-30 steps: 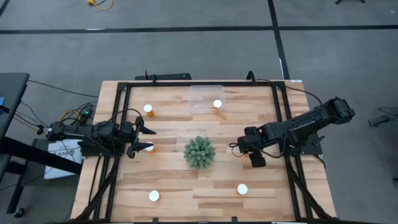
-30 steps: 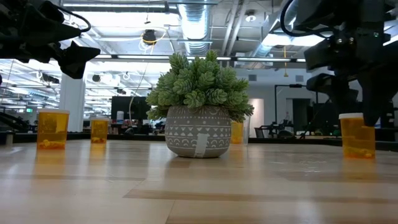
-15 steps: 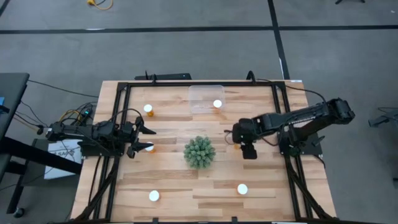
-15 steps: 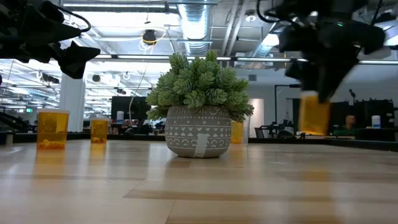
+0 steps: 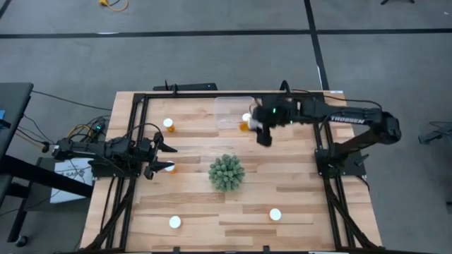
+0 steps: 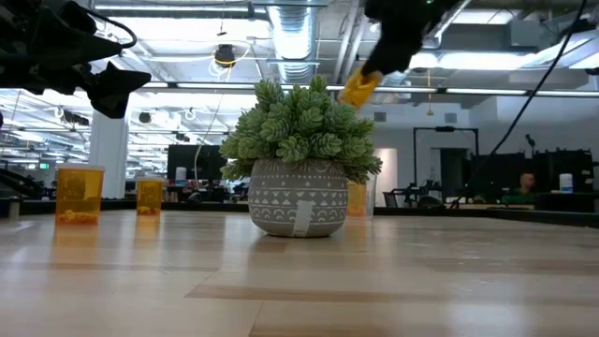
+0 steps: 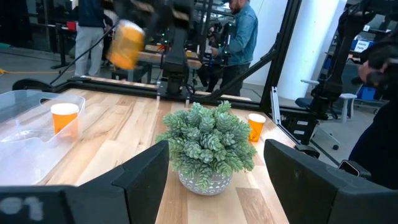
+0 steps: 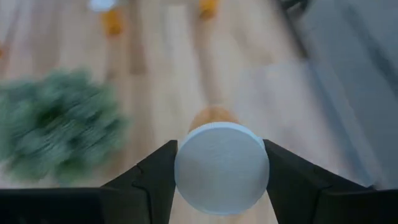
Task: Pick and place pill bottles into a basket
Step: Put the orange pill bottle into the transparent bin
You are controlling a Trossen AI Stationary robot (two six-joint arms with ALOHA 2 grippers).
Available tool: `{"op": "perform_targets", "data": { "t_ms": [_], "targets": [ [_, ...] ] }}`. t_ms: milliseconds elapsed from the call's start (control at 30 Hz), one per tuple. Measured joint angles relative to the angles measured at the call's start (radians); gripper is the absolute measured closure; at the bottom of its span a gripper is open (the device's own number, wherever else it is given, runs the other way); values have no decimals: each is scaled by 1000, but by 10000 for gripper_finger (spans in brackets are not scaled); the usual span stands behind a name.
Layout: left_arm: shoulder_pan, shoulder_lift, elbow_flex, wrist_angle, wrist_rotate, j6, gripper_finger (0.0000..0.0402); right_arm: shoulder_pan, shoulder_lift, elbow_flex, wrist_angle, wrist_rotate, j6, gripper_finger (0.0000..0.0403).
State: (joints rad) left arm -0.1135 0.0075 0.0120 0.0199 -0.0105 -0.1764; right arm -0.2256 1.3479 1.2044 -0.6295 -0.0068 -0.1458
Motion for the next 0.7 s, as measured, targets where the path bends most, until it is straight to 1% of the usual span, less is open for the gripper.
{"op": "perform_targets", "data": {
  "t_ms": [100,233,333,500,700],
  "targets": [
    [0,0,0,0,0,0,148,-63,34,54,16,12,-50,209],
    [0,0,0,0,0,0,148,-133,125,145,-44,13,-98,209],
    [0,0,0,0,0,0,148,-159,204,214,-107,16,-125,208],
    [0,0,0,0,0,0,148,-193,328,321,-174,69,-168,206],
    [0,0,0,0,0,0,148,-249,423,405,-205,68,-177,209]
  ]
}}
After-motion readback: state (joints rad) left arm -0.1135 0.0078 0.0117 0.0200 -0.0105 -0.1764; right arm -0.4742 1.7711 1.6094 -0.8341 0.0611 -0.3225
